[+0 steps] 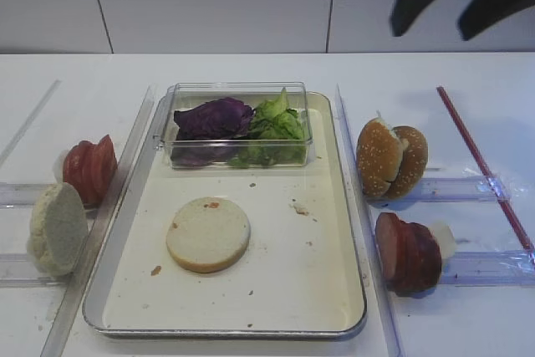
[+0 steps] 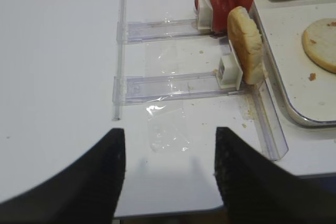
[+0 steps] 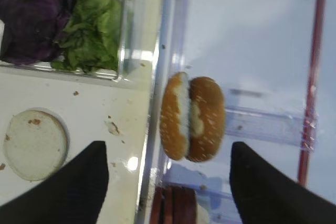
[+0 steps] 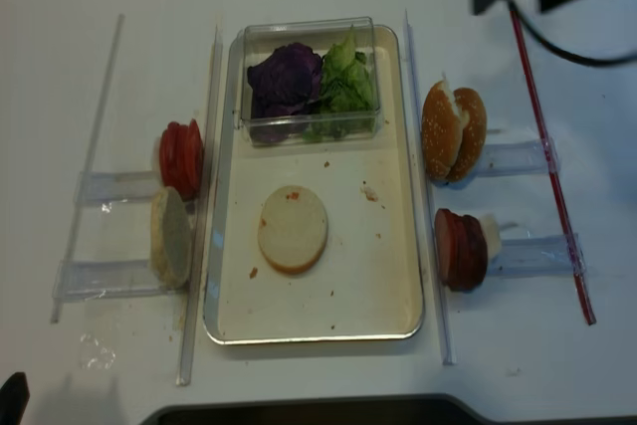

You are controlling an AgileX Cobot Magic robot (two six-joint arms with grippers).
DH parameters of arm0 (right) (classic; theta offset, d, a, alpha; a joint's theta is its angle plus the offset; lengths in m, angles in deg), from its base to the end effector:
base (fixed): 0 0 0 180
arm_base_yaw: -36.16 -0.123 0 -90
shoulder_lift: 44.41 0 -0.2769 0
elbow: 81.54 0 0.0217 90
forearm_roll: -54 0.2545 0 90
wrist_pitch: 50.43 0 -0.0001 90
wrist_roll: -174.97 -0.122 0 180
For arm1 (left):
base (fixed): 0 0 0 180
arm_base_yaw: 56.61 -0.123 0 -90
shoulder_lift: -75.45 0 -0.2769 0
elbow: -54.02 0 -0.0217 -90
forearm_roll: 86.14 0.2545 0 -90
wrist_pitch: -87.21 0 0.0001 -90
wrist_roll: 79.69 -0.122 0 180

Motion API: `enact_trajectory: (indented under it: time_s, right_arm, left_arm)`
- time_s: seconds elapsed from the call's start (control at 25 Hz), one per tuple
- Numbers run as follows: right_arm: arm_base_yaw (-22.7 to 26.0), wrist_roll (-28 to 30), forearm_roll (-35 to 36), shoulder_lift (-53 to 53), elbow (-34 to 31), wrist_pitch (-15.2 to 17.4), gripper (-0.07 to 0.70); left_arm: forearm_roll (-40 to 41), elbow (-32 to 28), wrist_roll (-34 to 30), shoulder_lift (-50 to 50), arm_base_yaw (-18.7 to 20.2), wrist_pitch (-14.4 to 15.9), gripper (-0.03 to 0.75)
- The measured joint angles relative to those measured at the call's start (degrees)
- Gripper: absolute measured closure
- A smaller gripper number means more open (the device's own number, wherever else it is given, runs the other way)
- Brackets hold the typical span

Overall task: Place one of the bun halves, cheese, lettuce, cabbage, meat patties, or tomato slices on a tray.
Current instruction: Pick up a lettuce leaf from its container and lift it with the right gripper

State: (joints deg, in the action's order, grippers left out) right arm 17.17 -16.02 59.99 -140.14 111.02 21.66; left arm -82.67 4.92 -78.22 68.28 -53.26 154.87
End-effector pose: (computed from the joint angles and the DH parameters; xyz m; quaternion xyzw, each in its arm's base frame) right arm 0.3068 0.1184 0.3401 -0.0630 0.9734 0.1056 0.1932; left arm 0.0263 0.0053 0.2489 0.0115 0.8822 0.0103 0.4706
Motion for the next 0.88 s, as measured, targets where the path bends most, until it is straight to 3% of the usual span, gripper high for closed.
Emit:
enact_trajectory:
  time_s: [0.04, 0.2, 0.44, 0.64, 0.88]
  right_arm:
    - [-3.8, -0.6, -0.6, -5.7, 4.4, -0.1, 0.129]
    - [-7.7, -0.8, -0.6, -14.0, 11.1, -0.4, 0.129]
    - [-10.3, -0.8, 0.0, -27.9, 23.0, -0.6, 0.128]
    - [-10.3, -0.7, 0.9, -34.6, 27.6, -0.7, 0.128]
    - [-10.3, 0.4, 1.8, -37.8, 28.3, -0.9, 0.129]
  left_arm:
    - [0.0, 0.0, 0.0, 0.0, 0.0, 0.0, 0.351]
    - [0.0, 0.0, 0.0, 0.0, 0.0, 0.0, 0.356]
    - [0.0, 0.0, 0.0, 0.0, 0.0, 0.0, 0.356]
    - [0.0, 0.0, 0.0, 0.0, 0.0, 0.0, 0.356]
    - [0.0, 0.0, 0.0, 0.0, 0.0, 0.0, 0.356]
